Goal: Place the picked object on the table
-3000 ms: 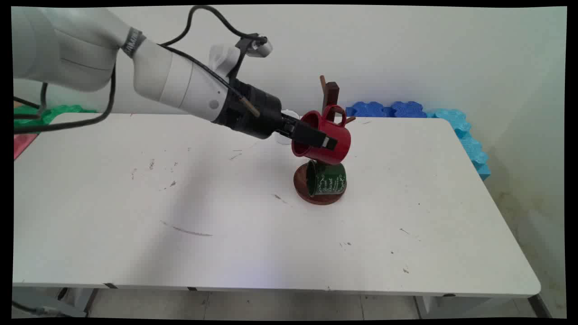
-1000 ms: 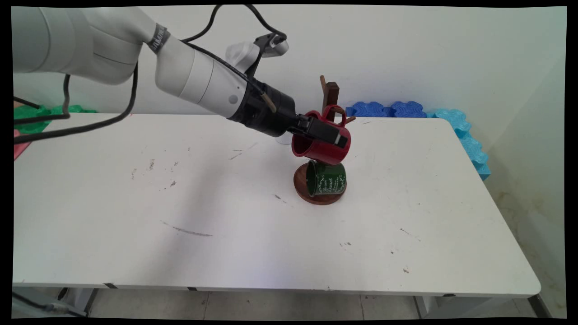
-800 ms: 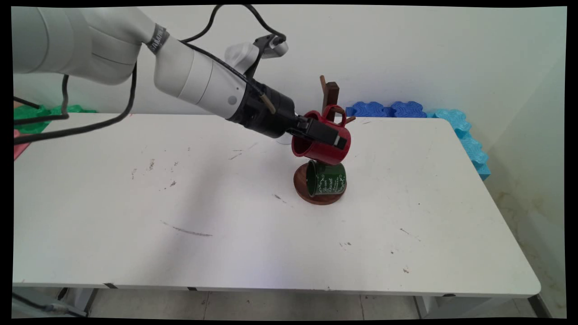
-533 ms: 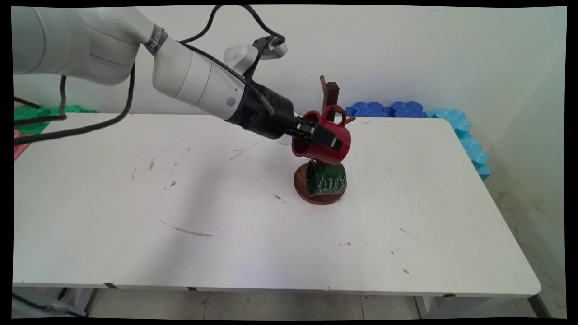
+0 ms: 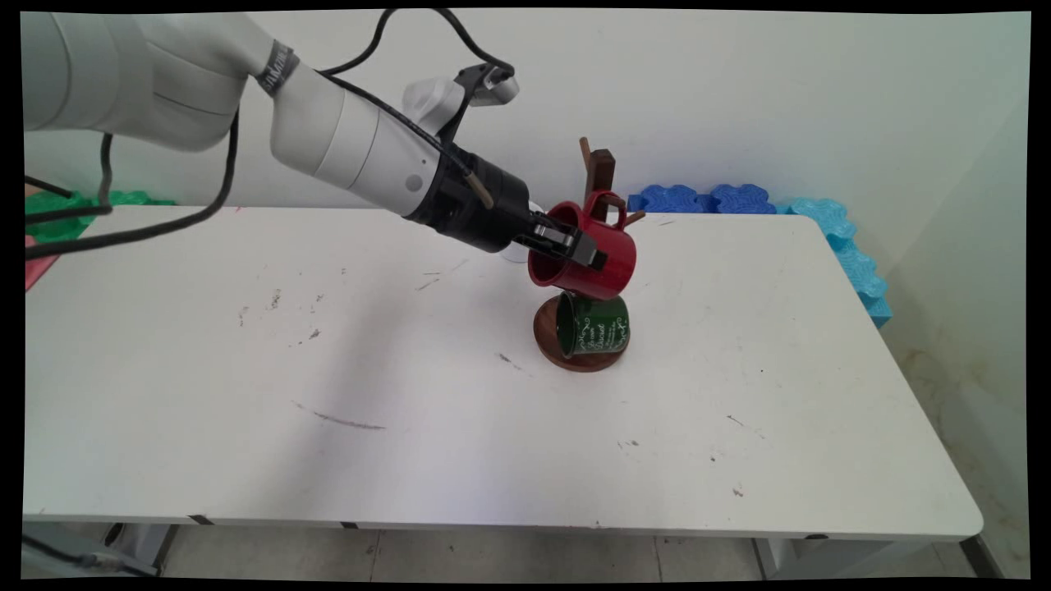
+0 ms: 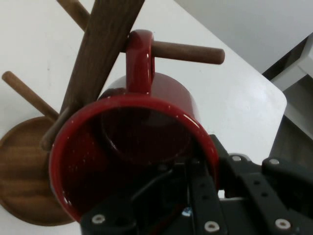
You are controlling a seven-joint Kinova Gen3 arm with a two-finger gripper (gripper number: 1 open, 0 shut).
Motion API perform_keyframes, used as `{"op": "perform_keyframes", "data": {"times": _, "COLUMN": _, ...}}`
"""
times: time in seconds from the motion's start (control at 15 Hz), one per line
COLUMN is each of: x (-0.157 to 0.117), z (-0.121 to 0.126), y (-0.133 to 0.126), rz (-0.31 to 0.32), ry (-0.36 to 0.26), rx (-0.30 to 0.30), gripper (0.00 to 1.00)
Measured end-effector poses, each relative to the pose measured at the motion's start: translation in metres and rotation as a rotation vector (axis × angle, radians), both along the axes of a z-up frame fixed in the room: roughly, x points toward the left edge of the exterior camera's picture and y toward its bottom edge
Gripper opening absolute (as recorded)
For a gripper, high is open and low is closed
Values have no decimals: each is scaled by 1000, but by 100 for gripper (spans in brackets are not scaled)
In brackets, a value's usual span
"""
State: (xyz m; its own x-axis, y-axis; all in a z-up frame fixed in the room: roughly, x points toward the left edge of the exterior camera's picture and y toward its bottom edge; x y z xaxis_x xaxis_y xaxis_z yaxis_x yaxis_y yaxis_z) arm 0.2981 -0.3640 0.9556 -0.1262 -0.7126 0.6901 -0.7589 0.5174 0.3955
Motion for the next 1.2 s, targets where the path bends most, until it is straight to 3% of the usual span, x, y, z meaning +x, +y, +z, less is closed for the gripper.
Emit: {"op": "perform_keyframes", "data": {"times": 1.2, "x": -1, "z": 5, "y": 0, "rz": -46, "ry": -21, "rx": -41, "gripper": 0}}
